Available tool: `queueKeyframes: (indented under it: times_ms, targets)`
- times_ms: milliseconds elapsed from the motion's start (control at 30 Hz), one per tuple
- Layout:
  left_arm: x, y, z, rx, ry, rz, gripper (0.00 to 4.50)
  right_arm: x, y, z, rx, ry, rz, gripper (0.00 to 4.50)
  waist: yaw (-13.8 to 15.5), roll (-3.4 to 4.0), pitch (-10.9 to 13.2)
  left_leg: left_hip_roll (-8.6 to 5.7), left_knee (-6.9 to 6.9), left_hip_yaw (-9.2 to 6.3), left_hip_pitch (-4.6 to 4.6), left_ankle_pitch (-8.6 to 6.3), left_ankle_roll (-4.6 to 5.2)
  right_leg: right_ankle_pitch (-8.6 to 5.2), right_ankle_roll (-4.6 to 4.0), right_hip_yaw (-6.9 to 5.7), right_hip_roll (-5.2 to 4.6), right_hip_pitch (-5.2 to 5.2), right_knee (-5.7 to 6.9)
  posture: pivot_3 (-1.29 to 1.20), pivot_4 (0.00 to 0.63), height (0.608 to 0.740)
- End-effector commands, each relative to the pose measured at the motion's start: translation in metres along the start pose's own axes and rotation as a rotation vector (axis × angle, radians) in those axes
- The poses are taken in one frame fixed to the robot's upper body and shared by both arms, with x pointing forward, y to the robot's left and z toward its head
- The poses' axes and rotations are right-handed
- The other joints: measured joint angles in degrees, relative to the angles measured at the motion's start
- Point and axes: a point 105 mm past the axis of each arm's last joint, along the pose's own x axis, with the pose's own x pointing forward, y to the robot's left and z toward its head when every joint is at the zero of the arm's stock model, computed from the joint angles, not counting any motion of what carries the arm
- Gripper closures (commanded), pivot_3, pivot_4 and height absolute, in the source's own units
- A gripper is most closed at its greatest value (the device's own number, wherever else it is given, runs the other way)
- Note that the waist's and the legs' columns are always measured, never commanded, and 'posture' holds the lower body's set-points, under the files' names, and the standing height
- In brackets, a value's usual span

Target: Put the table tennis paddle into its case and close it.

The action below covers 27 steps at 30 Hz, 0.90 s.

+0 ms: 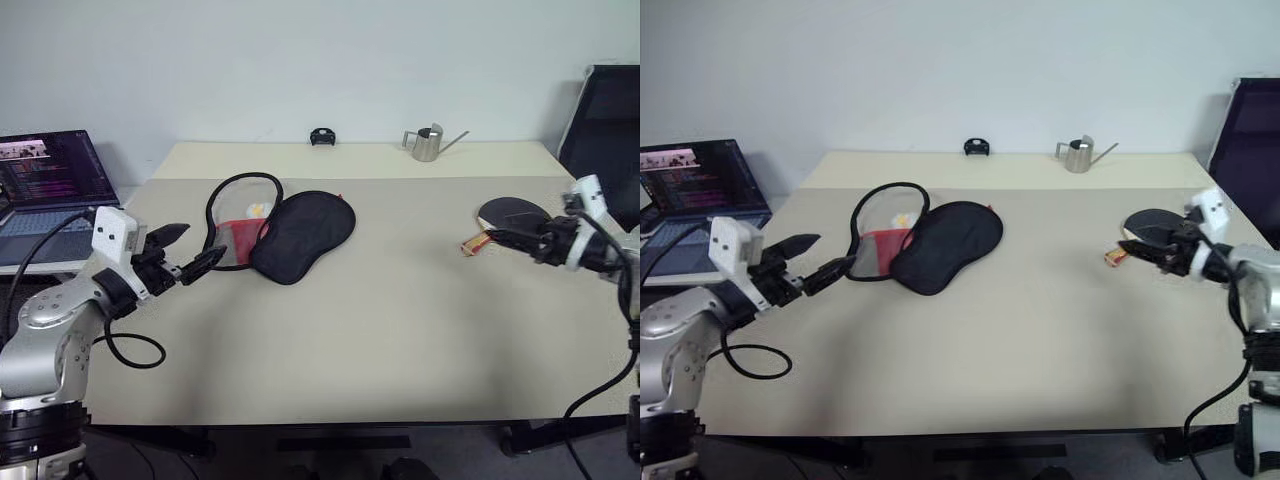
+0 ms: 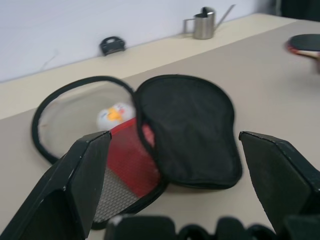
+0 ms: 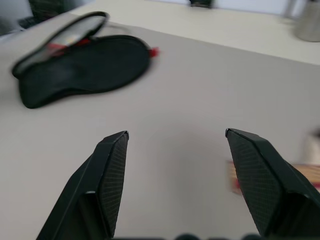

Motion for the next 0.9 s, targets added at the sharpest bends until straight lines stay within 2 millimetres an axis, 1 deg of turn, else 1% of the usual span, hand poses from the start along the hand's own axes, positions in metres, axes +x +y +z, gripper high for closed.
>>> queueKeyframes:
  times_ms: [33, 67, 200, 333, 367, 500, 633, 733, 900]
  targets:
    - [0.001, 0.002, 0.010, 0.021, 0.004, -0.065, 0.00, 0.028, 0.035, 0.005, 0.022, -0.031, 0.098, 0.18, 0.01, 0.00, 0.00, 0.00, 0.00, -0.02, 0.00, 0.00, 0.00, 0.01, -0.02, -0.02, 0.00, 0.00, 0.00, 0.00, 0.150, 0.740]
    - [0.000, 0.004, 0.009, 0.018, 0.010, -0.073, 0.00, 0.036, 0.042, 0.003, 0.036, -0.027, 0.110, 0.05, 0.01, 0.00, 0.00, 0.01, 0.00, -0.03, 0.02, 0.00, 0.00, 0.02, -0.03, -0.03, 0.01, 0.01, 0.01, 0.00, 0.150, 0.740]
    - [0.000, 0.019, 0.010, -0.005, 0.019, -0.067, 0.00, 0.069, 0.060, -0.003, 0.117, -0.015, 0.099, 0.05, 0.10, -0.01, 0.00, 0.00, 0.02, -0.03, -0.02, 0.00, 0.00, 0.03, -0.05, -0.04, 0.00, -0.05, 0.00, 0.00, 0.150, 0.740]
    - [0.000, 0.029, 0.012, -0.005, 0.016, -0.051, 0.00, 0.099, 0.088, -0.011, 0.197, 0.014, 0.129, 0.05, 0.04, -0.02, -0.01, -0.01, 0.05, 0.00, -0.39, 0.09, -0.15, 0.06, -0.08, -0.02, 0.02, -0.54, 0.12, 0.00, 0.150, 0.740]
    - [-0.001, 0.030, 0.012, -0.004, 0.017, -0.049, 0.00, 0.104, 0.092, -0.012, 0.204, 0.018, 0.132, 0.05, 0.02, -0.02, -0.01, 0.00, 0.04, -0.01, -0.40, 0.13, -0.21, 0.05, -0.08, -0.03, 0.02, -0.54, 0.10, 0.00, 0.150, 0.740]
    - [-0.002, 0.027, 0.009, -0.011, 0.028, -0.069, 0.00, 0.136, 0.102, -0.015, 0.292, 0.022, 0.079, 0.05, -0.18, -0.03, -0.02, -0.01, 0.02, 0.04, -0.42, 0.14, -0.24, 0.06, -0.08, 0.03, 0.02, -0.56, 0.05, 0.00, 0.150, 0.740]
    - [-0.006, 0.034, 0.008, -0.006, 0.041, -0.048, 0.00, 0.166, 0.111, -0.021, 0.337, 0.055, 0.030, 0.05, -0.22, -0.04, -0.02, 0.00, 0.02, 0.04, -0.40, 0.15, -0.25, 0.06, -0.08, 0.02, 0.03, -0.58, 0.11, 0.00, 0.150, 0.740]
    - [-0.008, 0.035, 0.007, 0.003, 0.052, -0.045, 0.00, 0.183, 0.127, -0.023, 0.325, 0.067, 0.058, 0.05, -0.45, -0.04, -0.02, 0.00, 0.02, 0.04, -0.38, 0.15, -0.26, 0.06, -0.08, 0.03, 0.05, -0.60, 0.12, 0.00, 0.150, 0.740]
    - [-0.009, 0.035, 0.007, 0.005, 0.051, -0.044, 0.00, 0.202, 0.150, -0.029, 0.337, 0.094, 0.109, 0.05, -0.66, -0.05, -0.03, -0.01, 0.01, 0.04, -0.40, 0.15, -0.26, 0.06, -0.08, 0.03, 0.05, -0.60, 0.10, 0.00, 0.150, 0.740]
